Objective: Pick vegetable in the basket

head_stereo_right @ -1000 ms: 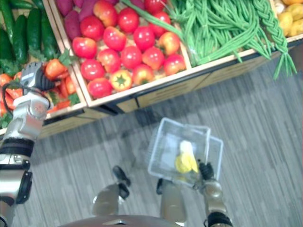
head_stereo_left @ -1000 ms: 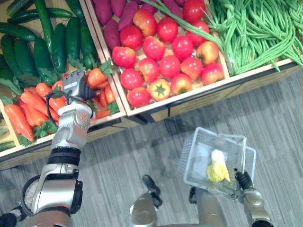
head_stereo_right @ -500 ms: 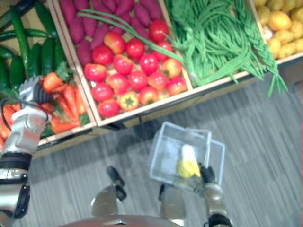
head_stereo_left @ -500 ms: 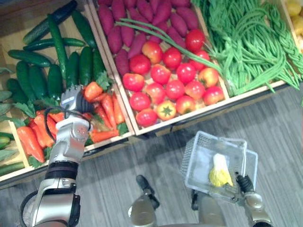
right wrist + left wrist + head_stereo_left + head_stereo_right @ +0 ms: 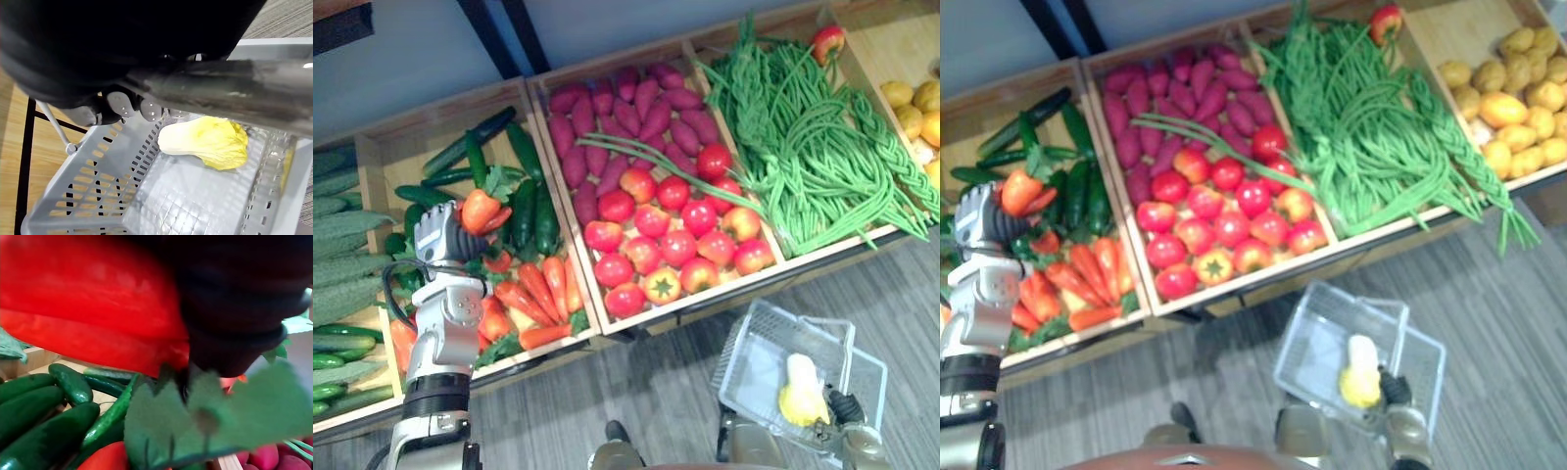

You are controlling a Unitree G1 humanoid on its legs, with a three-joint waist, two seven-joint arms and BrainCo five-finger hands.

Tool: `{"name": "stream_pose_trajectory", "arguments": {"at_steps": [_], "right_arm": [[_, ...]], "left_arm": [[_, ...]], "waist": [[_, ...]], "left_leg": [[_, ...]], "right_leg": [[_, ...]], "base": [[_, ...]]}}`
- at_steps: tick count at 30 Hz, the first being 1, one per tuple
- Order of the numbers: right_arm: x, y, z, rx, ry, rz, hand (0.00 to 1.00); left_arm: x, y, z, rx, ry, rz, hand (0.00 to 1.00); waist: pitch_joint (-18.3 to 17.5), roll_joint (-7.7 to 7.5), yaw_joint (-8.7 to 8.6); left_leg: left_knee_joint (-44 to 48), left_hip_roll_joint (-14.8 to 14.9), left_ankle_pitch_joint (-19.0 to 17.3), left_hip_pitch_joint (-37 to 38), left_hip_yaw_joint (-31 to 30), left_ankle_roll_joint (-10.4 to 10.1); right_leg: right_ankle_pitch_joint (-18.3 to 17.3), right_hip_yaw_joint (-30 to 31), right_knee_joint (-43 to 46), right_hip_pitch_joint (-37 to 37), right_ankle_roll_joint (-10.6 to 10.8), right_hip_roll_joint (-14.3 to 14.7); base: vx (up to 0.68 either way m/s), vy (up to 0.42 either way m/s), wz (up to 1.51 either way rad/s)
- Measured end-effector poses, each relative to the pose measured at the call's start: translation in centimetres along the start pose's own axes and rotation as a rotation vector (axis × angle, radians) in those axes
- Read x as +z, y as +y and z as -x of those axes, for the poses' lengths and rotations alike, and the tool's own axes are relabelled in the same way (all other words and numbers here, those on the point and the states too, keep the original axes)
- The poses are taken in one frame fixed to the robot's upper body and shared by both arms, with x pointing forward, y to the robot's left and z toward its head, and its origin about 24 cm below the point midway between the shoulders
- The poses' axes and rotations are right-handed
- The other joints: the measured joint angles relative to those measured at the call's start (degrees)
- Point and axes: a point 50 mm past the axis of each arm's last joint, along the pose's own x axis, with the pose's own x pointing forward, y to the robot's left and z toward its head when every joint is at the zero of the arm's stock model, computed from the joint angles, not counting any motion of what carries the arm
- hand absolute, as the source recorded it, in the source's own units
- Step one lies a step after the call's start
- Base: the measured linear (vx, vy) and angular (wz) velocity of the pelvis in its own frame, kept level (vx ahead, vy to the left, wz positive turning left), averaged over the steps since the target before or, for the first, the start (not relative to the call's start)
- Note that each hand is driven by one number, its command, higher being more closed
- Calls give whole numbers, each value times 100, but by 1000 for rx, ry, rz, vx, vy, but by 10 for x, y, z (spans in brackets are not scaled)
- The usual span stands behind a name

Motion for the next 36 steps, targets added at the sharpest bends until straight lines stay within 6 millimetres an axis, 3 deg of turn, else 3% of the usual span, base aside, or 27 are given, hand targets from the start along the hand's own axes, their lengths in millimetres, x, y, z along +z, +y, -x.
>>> {"name": "stream_pose_trajectory", "arguments": {"at_steps": [6, 10, 13, 19, 26, 30, 36], "right_arm": [[-12, -3, 4, -11, 41, -21, 100], [-20, -10, 6, -29, 68, -47, 100], [-23, -11, 7, -31, 78, -48, 100], [-48, -24, 17, -86, 162, -99, 100], [-54, -41, 20, -129, 192, -93, 100], [-57, -44, 22, -133, 203, -90, 100], [-61, -42, 23, -125, 222, -87, 100]], "left_arm": [[-16, 0, 25, 3, 60, 15, 100], [-4, 2, 41, 43, 41, 110, 100], [3, 12, 50, 108, 16, 147, 100], [17, 26, 58, 181, -43, 223, 100], [37, 43, 58, 253, -161, 291, 100], [41, 42, 57, 243, -177, 299, 100], [62, 34, 53, 158, -294, 317, 100]], "waist": [[-252, -49, 26], [-399, 50, 30], [-473, 71, 48], [-649, 86, 45], [-742, 81, 10], [-772, 46, 3], [-820, -49, -19]], "left_leg": [[4, -142, -134, 9, -45, 9], [-6, -120, -253, 20, -140, 2], [-8, -108, -416, -2, -129, -45], [-8, -158, -425, 25, -88, -56], [-34, -189, -417, 125, 102, -56], [-77, -195, -416, 204, 204, -58], [-114, -212, -431, 325, 355, -76]], "right_leg": [[20, -37, -17, 35, 30, -147], [46, -113, -64, 96, 73, -129], [155, -21, -259, 99, 238, -93], [283, 97, -449, 192, 332, -116], [433, 275, -562, 203, 327, -93], [465, 367, -571, 207, 334, -65], [470, 510, -571, 213, 339, -42]], "base": [[-51, 20, 6], [-88, -28, 7], [-123, -38, -12], [-123, -33, -8], [-16, -20, -13], [7, -19, -14], [2, -17, -11]]}}
